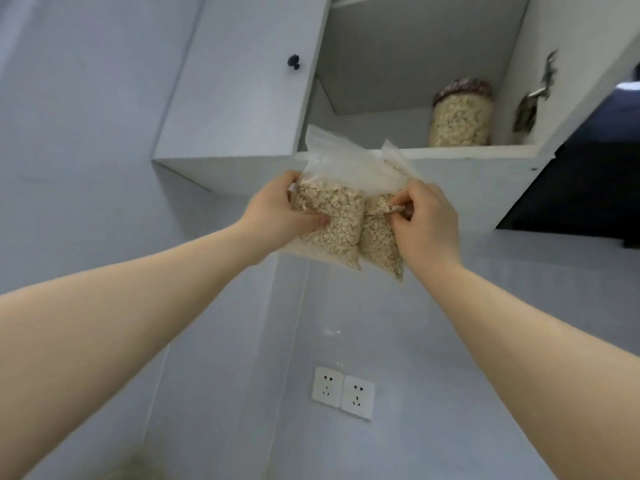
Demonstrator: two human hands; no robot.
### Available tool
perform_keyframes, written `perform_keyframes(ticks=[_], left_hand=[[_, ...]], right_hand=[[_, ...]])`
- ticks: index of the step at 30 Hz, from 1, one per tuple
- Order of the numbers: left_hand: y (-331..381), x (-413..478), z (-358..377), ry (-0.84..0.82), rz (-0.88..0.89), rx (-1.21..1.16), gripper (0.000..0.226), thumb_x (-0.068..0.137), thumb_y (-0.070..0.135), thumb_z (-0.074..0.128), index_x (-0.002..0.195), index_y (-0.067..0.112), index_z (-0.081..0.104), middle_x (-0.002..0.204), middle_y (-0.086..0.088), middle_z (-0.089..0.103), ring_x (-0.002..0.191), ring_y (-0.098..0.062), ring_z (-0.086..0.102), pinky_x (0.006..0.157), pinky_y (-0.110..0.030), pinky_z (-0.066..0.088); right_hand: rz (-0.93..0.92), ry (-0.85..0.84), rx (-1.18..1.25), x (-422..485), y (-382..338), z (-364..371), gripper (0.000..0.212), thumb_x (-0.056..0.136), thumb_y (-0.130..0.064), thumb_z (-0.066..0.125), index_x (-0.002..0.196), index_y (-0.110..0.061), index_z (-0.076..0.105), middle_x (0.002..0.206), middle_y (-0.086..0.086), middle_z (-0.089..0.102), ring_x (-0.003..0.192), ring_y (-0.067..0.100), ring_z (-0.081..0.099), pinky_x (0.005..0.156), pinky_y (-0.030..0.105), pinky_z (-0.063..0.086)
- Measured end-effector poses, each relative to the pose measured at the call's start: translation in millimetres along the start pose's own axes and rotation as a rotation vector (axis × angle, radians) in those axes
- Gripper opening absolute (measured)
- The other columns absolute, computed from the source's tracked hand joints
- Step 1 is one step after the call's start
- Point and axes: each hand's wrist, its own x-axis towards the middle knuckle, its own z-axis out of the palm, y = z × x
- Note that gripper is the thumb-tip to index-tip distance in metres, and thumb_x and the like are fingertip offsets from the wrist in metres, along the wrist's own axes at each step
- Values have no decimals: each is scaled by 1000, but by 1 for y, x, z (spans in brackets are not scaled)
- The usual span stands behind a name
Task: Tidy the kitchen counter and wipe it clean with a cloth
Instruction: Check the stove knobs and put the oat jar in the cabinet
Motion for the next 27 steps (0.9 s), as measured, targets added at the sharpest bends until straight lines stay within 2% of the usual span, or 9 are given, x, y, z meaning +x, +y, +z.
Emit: perform_keyframes(ticks=[2,6,9,11,13,15,19,24,27], left_hand=[[19,17,-1,58,60,-49,51,75,16,78,113,27,47,86,15,51,83,-10,55,76,-30,48],[52,49,8,184,179,-90,50,77,20,75,119,21,49,88,10,53,90,-17,55,73,-30,46],[68,68,16,205,237,-67,32,81,21,71,101,19,46,79,12,48,77,-12,49,63,-22,41],[74,76,19,212,260,-29,29,83,19,68,94,22,41,77,13,46,74,-10,47,57,-21,38],[75,88,25,248,291,-7,27,84,18,66,97,22,43,85,11,51,83,-13,51,66,-23,43],[77,98,30,302,302,-15,28,84,18,64,105,22,47,93,8,53,89,-15,53,73,-27,46],[82,121,42,380,336,12,41,85,19,63,122,19,46,99,7,49,90,-14,48,75,-26,40],[83,147,53,385,350,83,49,84,19,63,128,19,42,88,9,42,90,-16,46,78,-29,44],[78,161,62,411,335,95,64,84,16,63,137,21,28,80,7,42,76,-18,47,69,-32,43]], right_hand=[[-18,83,25,24,-6,-9,9,85,3,51,92,-2,56,91,1,46,79,16,43,62,23,27],[-108,211,-12,74,-10,-31,11,85,4,51,94,-1,56,94,5,48,82,15,42,64,22,27],[-151,263,-46,103,-8,-51,14,84,4,52,95,0,58,96,9,49,85,20,45,67,21,28],[-159,283,-68,117,-6,-59,14,83,3,54,95,-3,58,105,14,55,92,26,51,75,25,34],[-168,311,-77,129,-2,-61,13,83,2,55,89,-9,57,109,15,57,94,27,53,75,28,35],[-176,328,-106,137,-1,-60,21,83,2,54,80,-18,51,109,14,56,87,20,47,70,22,29],[-200,350,-126,155,8,-52,18,84,3,52,90,-14,53,111,13,54,86,18,43,66,17,24],[-154,345,-120,180,28,-38,12,83,0,58,92,-7,60,109,12,57,87,15,46,68,18,26],[-129,322,-157,190,35,-26,10,84,-3,60,92,-9,61,110,10,58,98,22,53,69,22,28]])
